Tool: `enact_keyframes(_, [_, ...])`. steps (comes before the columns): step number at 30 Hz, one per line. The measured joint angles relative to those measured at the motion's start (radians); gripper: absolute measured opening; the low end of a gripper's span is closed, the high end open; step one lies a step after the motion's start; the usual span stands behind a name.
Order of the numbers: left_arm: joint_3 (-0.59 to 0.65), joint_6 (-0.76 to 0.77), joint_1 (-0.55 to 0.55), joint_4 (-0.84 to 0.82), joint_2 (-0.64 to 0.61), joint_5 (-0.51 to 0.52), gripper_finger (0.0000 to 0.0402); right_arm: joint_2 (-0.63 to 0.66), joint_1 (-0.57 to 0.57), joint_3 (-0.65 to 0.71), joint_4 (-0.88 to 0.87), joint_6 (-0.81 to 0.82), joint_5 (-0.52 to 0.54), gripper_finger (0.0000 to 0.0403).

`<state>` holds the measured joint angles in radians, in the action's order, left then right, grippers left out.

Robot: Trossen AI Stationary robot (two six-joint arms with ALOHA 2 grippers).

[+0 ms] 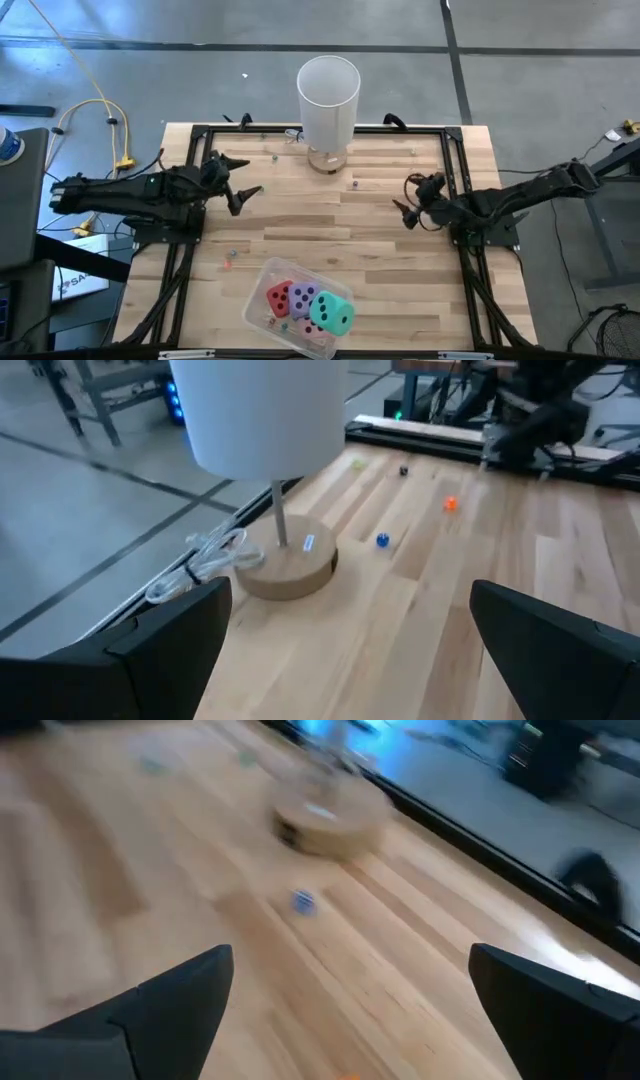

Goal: Pick & Place Dice
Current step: Put the small orange dice into the transparent bin

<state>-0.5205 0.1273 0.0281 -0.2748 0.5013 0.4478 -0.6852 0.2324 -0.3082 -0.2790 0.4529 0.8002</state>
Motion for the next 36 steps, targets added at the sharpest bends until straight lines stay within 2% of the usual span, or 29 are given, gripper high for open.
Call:
enact_keyframes(6, [0.000, -0.021, 0.123, 0.061, 0.034, -0.149, 0.0400, 0.064, -0.040, 0.106, 0.400, -0.384, -0.234, 0.0396])
enact_keyframes(10, [0.000, -0.060, 0.182, 0.154, 0.042, -0.166, 0.0400, 0.064, -0.109, 0.108, 0.513, -0.519, -0.249, 0.0396])
enact_keyframes(15, [0.000, -0.088, 0.252, 0.163, 0.042, -0.167, 0.0400, 0.062, -0.246, 0.108, 0.542, -0.508, -0.297, 0.0396])
enact_keyframes(20, [0.000, -0.132, 0.307, 0.164, 0.060, -0.165, 0.0400, 0.016, -0.387, 0.108, 0.526, -0.468, -0.560, 0.0396])
enact_keyframes(24, [0.000, -0.074, 0.325, 0.173, 0.097, -0.165, 0.0400, -0.043, -0.471, 0.108, 0.563, -0.474, -0.664, 0.0396])
enact_keyframes(31, [0.000, 0.050, 0.315, 0.226, 0.171, -0.165, 0.0400, -0.123, -0.558, 0.108, 0.629, -0.562, -0.675, 0.0396])
enact_keyframes(36, [0.000, 0.080, 0.301, 0.264, 0.217, -0.165, 0.0400, -0.157, -0.574, 0.108, 0.681, -0.558, -0.678, 0.0396])
